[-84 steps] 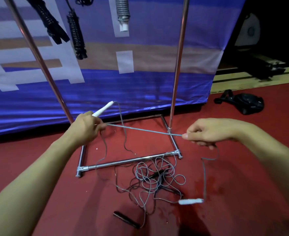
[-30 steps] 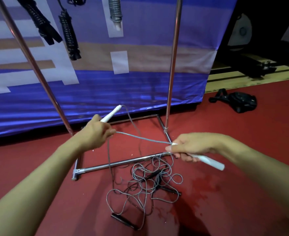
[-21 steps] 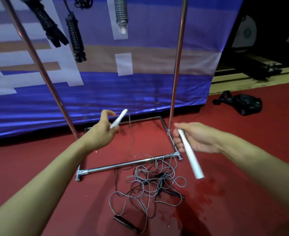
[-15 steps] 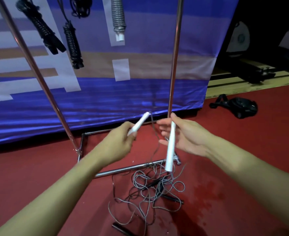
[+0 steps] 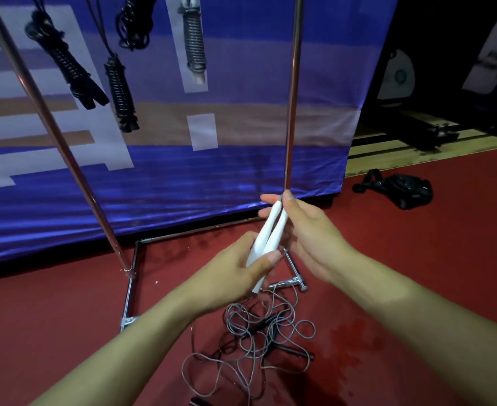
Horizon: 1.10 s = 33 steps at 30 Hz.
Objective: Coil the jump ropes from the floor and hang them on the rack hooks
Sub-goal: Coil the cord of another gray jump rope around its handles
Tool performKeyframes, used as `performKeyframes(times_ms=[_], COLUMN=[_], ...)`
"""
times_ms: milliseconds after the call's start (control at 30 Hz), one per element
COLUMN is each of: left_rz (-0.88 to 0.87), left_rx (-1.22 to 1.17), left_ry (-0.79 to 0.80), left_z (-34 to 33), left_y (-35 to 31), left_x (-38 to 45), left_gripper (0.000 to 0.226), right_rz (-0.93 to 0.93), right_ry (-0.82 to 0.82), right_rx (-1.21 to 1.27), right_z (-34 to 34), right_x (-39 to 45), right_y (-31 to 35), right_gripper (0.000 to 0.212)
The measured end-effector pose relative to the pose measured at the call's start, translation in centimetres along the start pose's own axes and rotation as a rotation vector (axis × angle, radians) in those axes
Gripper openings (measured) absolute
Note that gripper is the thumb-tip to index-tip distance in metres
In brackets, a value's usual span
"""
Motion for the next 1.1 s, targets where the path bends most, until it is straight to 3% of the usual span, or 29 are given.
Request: performKeyframes(times_ms=[100, 167, 233, 267, 333, 467, 567, 667, 767, 900, 1000, 1100], left_rz=[-0.005, 0.010, 0.014, 0.003, -0.051, -0.096, -0.091, -0.056, -0.056, -0.065, -0.039, -0.041], left_rx=[0.082, 0.035, -0.048, -0.095, -0.169, -0.344, -0.245, -0.089, -0.082, -0.142, -0.263, -0.184], left_ry=[-0.011, -0.004, 0.006, 0.022, 0.045, 0.001, -0.131, -0.286, -0.336, -0.250, -0.116, -0.050], left_z=[0.5, 1.0, 1.5, 1.4, 1.2, 1.7, 2.9, 3.9, 4.1, 3.4, 2.1, 1.5], left_y=[0.1, 0.4, 0.5, 0.4, -0.8, -2.6, -2.0, -2.0, -2.2, -1.2, -0.8, -1.0], left_x=[-0.1, -0.1, -0.1, -0.2, -0.4, -0.7, -0.3, -0.3, -0.2, 0.6, 1.2, 1.1], left_gripper=[0.023, 0.016, 0.012, 0.012, 0.013, 0.017, 0.027, 0.022, 0.028, 0.025, 0.040, 0.051], right_rz=[-0.008, 0.055, 0.185, 0.247, 0.296, 0.144, 0.144, 0.266, 0.179, -0.046, 0.087, 0.138], right_ry=[0.091, 0.109, 0.022, -0.036, -0.068, 0.193, 0.254, 0.358, 0.496, 0.552, 0.579, 0.563], right_rx=[-0.171, -0.543, -0.903, -0.935, -0.846, -0.673, -0.678, -0.800, -0.745, -0.211, -0.420, -0.581], right_z=[0.3, 1.8, 3.8, 4.3, 4.3, 1.1, -0.7, -3.2, -4.3, -4.4, -4.2, -3.9], right_x=[-0.1, 0.4, 1.0, 1.0, 0.7, 0.3, -0.8, -1.7, -2.4, -3.5, -3.5, -3.5], right_y=[0.3, 1.7, 3.7, 4.4, 4.4, 1.0, 0.2, 0.4, -0.3, -0.3, 0.2, 0.4], right_gripper=[0.043, 0.050, 0.053, 0.048, 0.031, 0.023, 0.021, 0.045, 0.067, 0.056, 0.051, 0.040])
Point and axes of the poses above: each hand's wrist, its own x-axis towards the middle knuckle, its own z-axis out of the back of the hand, y = z × x, the point moved 10 cm from there along x, towards the middle knuckle, and after that the axes turned 9 degrees about z, right-handed, at the moved point
